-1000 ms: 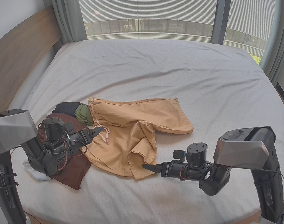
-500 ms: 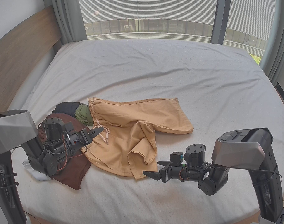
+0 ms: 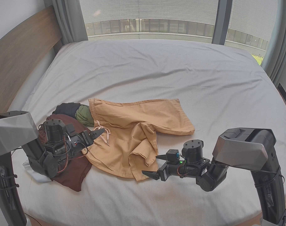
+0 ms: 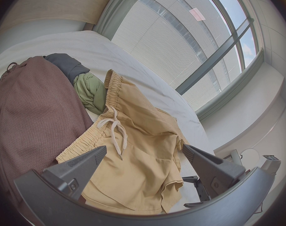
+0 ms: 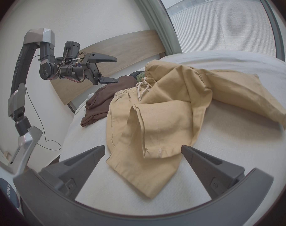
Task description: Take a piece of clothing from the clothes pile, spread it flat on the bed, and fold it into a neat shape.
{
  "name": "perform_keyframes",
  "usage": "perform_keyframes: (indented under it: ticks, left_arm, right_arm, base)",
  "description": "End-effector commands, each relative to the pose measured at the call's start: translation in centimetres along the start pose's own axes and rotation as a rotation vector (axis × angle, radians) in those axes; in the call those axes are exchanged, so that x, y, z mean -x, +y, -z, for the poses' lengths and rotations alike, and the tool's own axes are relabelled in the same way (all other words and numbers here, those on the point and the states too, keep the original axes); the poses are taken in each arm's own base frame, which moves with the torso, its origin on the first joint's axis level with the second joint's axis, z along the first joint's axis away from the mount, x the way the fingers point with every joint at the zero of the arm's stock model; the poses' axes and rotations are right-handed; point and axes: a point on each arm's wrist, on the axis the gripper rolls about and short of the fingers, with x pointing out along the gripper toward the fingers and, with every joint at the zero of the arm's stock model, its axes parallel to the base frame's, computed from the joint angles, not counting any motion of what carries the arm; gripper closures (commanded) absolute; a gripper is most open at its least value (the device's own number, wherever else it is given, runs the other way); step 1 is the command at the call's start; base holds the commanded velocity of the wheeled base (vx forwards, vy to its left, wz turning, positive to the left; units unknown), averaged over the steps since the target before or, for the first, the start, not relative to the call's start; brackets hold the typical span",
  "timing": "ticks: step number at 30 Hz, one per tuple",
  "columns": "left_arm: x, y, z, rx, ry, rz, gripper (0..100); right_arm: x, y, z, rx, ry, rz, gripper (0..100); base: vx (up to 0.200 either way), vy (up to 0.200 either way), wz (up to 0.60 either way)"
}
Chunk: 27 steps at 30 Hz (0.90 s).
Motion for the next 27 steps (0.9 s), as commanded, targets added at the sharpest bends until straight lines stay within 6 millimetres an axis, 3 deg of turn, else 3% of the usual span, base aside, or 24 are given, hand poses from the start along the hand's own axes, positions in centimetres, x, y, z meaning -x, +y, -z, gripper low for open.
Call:
perform_keyframes:
  ticks: [1,12,27]
  left_arm:
    - [0.0,0.0,0.0,0.001,0.001,0.000,0]
    - [0.0,-0.1,0.0,-0.004,-0.010,0.009,0]
    - [0.0,-0.2,0.0,-0.005,-0.010,0.014,0]
  right_arm:
    - [-0.5,0.2,-0.8,0.031,-0.012,-0.008,0]
    - [-2.2,-1.0,-0.8,0.054,0.015,0.020,0]
    - [-2.8,-2.7,-0.5,0.049,0.021,0.065,0]
  base:
    - [0.000,0.000,0.00]
    - [0.000,0.000,0.00]
    - [0.000,0.000,0.00]
